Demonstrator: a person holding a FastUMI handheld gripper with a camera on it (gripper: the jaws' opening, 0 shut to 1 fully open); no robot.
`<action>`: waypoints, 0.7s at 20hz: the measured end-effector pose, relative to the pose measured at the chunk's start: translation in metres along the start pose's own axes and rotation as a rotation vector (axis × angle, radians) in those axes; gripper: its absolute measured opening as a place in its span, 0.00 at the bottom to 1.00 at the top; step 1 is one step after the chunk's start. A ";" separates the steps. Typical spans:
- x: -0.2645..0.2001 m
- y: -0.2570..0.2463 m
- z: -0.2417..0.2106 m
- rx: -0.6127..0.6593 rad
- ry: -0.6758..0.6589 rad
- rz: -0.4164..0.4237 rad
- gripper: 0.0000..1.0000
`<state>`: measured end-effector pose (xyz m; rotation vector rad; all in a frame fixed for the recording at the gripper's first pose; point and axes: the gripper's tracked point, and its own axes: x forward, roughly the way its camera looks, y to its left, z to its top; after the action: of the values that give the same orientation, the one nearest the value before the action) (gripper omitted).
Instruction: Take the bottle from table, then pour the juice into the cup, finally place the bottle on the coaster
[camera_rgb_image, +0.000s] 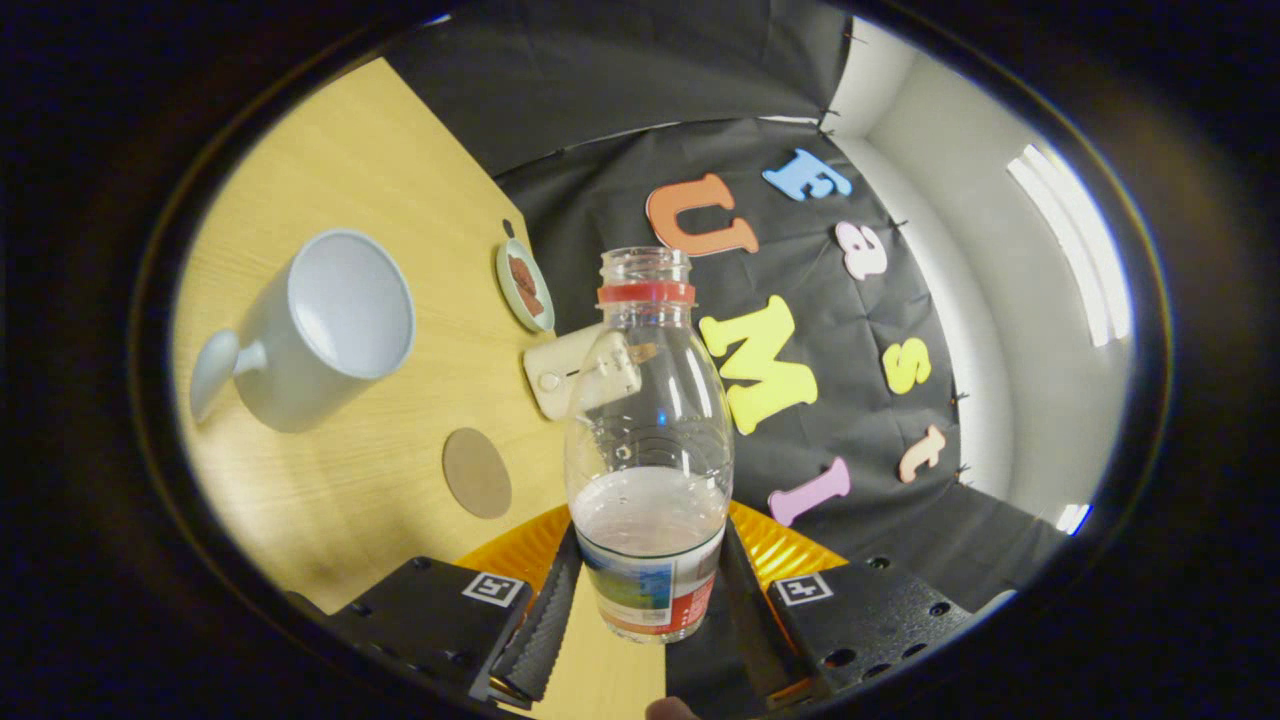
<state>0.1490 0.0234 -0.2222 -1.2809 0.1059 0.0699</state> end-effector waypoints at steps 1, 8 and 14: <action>0.002 0.000 0.000 -0.031 -0.001 -0.001 0.76; 0.005 -0.010 0.010 -0.232 -0.042 -0.011 0.76; 0.007 -0.030 0.022 -0.380 -0.077 -0.052 0.76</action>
<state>0.1603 0.0362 -0.1882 -1.6579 -0.0081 0.0974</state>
